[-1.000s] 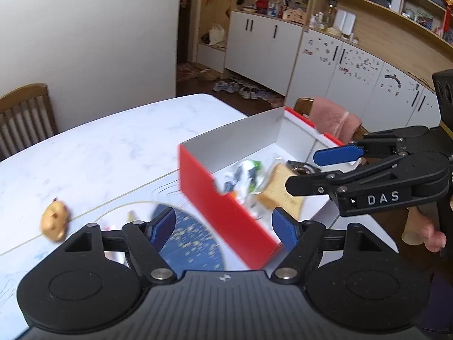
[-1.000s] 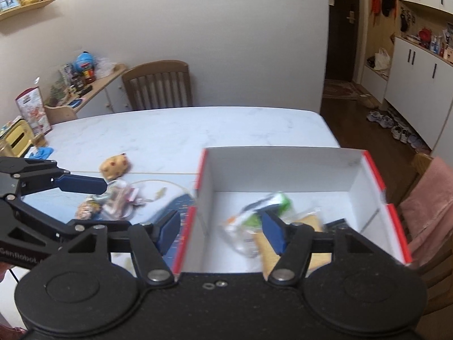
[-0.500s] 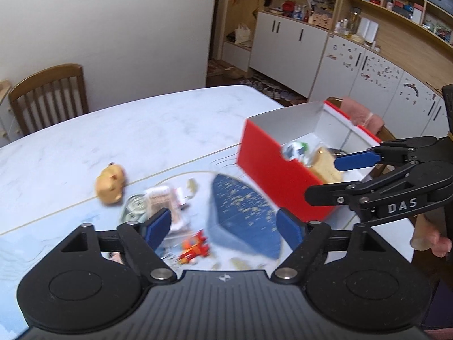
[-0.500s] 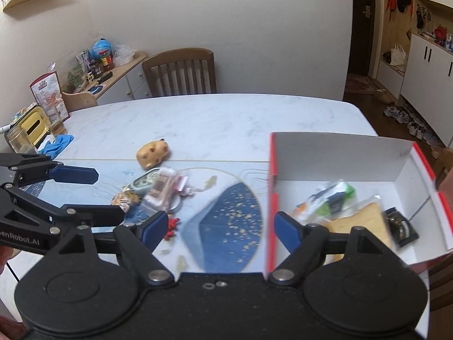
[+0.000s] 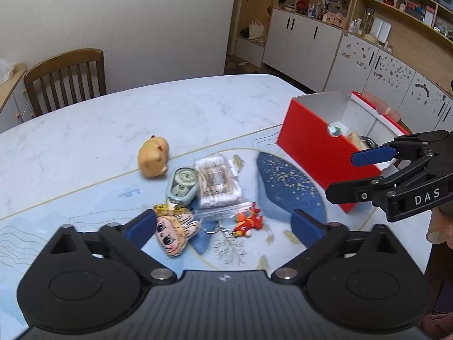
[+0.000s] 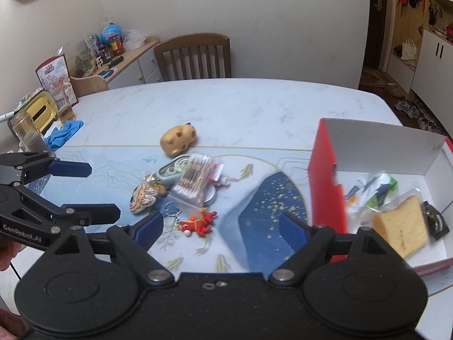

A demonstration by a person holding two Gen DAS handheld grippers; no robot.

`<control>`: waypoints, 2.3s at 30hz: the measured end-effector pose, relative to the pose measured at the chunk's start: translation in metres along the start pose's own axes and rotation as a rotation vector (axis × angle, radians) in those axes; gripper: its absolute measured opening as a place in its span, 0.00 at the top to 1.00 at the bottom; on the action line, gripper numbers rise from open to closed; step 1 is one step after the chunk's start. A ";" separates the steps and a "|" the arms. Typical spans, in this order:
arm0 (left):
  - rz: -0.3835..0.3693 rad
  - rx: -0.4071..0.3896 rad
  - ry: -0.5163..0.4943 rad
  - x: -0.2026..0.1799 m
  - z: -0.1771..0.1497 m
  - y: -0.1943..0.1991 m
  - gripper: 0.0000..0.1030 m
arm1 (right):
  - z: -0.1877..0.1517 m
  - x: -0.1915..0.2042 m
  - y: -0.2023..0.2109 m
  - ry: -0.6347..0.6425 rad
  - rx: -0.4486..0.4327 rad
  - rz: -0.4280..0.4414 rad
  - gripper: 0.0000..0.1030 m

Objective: Organize objects
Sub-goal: 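Withdraw both grippers from the box back over the table, then grasp the doll keychain with the left gripper while the right grasps the red dragon keychain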

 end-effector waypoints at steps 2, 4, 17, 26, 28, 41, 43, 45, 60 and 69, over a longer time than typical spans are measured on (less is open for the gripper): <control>-0.001 0.002 0.011 0.008 -0.002 -0.004 0.01 | 0.000 0.006 -0.007 0.012 0.012 -0.005 0.14; -0.001 0.006 0.035 0.017 -0.005 -0.011 0.01 | 0.000 0.012 -0.017 0.031 0.029 -0.008 0.14; 0.070 0.063 0.123 0.061 -0.018 -0.065 0.01 | -0.005 0.036 -0.076 0.136 0.128 -0.034 0.14; 0.045 0.072 0.141 0.063 -0.016 -0.090 0.01 | -0.003 0.036 -0.109 0.159 0.155 -0.039 0.14; 0.048 0.072 0.147 0.063 -0.015 -0.095 0.01 | -0.001 0.035 -0.115 0.154 0.160 -0.040 0.16; 0.074 0.059 0.139 0.064 -0.013 -0.109 0.01 | 0.004 0.035 -0.129 0.155 0.159 -0.012 0.21; 0.081 0.057 0.135 0.064 -0.013 -0.110 0.01 | 0.005 0.037 -0.129 0.165 0.157 -0.018 0.23; 0.076 0.054 0.137 0.064 -0.013 -0.109 0.01 | 0.006 0.038 -0.129 0.173 0.154 -0.021 0.26; 0.038 0.040 0.106 0.056 -0.015 -0.103 0.41 | 0.006 0.040 -0.126 0.182 0.147 -0.042 0.48; 0.058 0.065 0.090 0.049 -0.022 -0.096 0.44 | -0.003 0.038 -0.118 0.154 0.155 -0.024 0.49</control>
Point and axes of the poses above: each gripper's, at about its wrist camera, not at the fingertips, and y roughly against the way its jaws point, x to its left, z to its top, the point moved 2 cm from there along -y, roughly the way its jaws point, and after that the axes turned 11 degrees about x, right-handed, at the moved point
